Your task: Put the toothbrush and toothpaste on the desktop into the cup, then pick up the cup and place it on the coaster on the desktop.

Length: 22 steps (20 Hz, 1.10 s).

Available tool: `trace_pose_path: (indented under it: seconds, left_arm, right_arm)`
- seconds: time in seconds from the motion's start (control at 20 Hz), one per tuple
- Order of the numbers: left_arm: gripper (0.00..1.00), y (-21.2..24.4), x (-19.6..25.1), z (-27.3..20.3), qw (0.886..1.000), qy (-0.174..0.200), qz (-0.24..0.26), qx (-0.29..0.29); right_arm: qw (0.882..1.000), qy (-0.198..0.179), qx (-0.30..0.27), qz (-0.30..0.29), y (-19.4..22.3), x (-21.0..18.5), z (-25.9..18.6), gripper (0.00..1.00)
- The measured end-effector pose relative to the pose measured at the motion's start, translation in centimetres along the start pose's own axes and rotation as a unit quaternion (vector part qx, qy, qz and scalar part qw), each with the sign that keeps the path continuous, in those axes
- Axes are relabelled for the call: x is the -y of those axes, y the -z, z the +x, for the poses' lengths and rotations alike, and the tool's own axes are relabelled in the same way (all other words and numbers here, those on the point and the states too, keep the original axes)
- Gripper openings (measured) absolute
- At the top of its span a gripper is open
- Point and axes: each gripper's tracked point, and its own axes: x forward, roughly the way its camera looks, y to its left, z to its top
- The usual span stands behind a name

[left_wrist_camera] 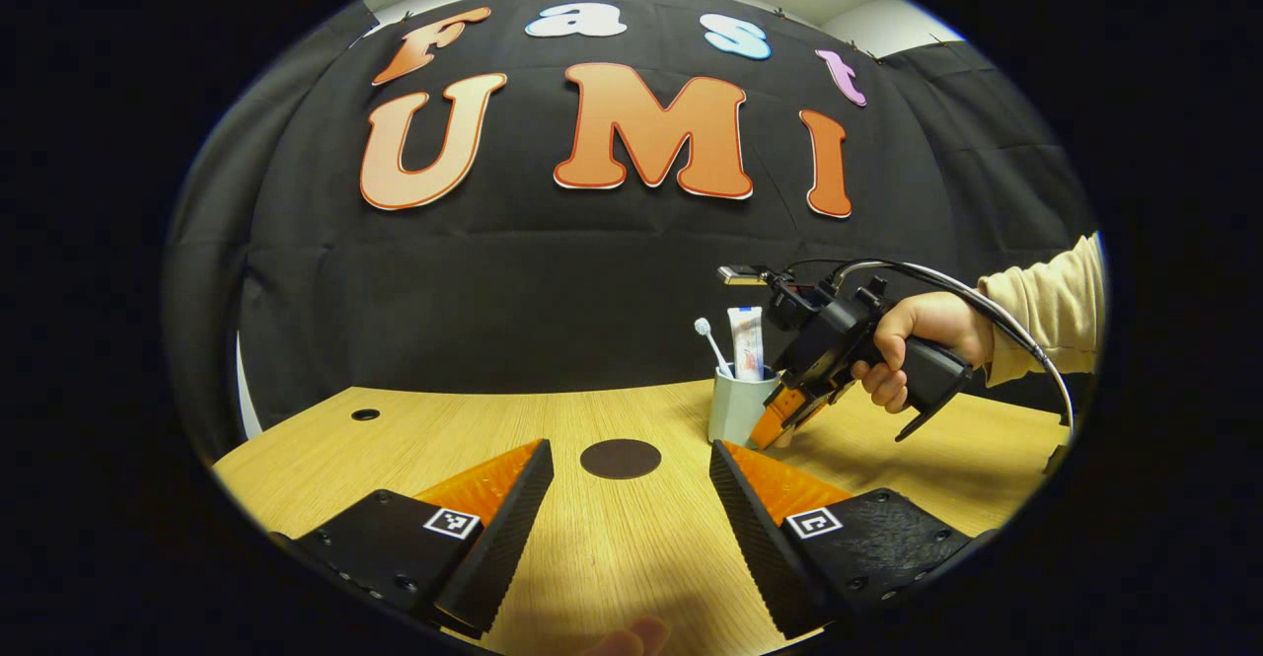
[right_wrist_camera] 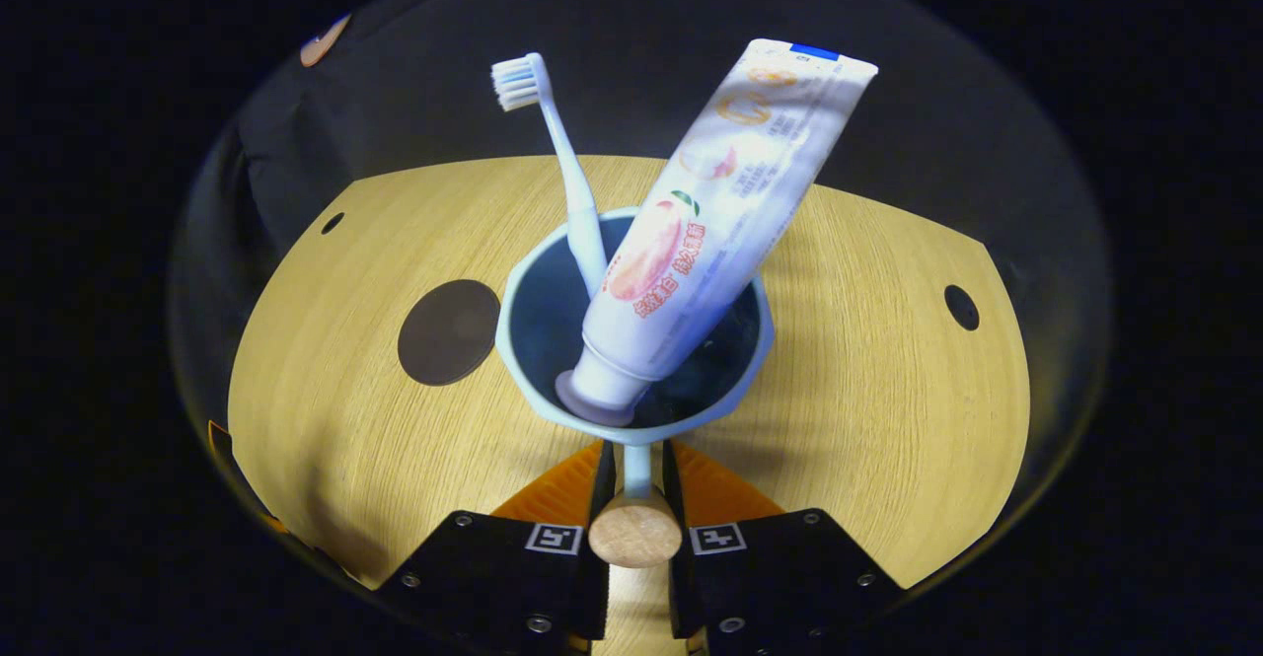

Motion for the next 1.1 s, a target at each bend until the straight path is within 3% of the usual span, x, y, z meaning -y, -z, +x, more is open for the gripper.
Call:
trace_pose_path:
  seconds: [0.35, 0.6, 0.7, 1.1]
  left_arm:
    - [0.97, -0.6, 0.1, -0.8, 1.000, -0.001, 0.006, 0.014]
    - [0.97, -0.7, -0.3, -1.1, 1.000, -0.009, 0.006, 0.018]
    - [0.96, -0.8, -0.5, -1.3, 1.000, -0.011, 0.007, 0.020]
    - [0.96, 0.2, -0.6, -0.8, 1.000, -0.011, 0.001, 0.001]
  right_arm:
    - [0.998, -0.019, 0.050, -0.029, -1.2, 0.3, 0.6, 0.25]
    - [0.996, -0.042, 0.034, -0.073, -1.6, 0.8, 0.2, 0.28]
    - [0.995, -0.052, 0.027, -0.085, -1.8, 1.0, 0.0, 0.25]
    - [0.994, -0.049, 0.009, -0.096, -2.2, 1.3, -0.3, 0.25]
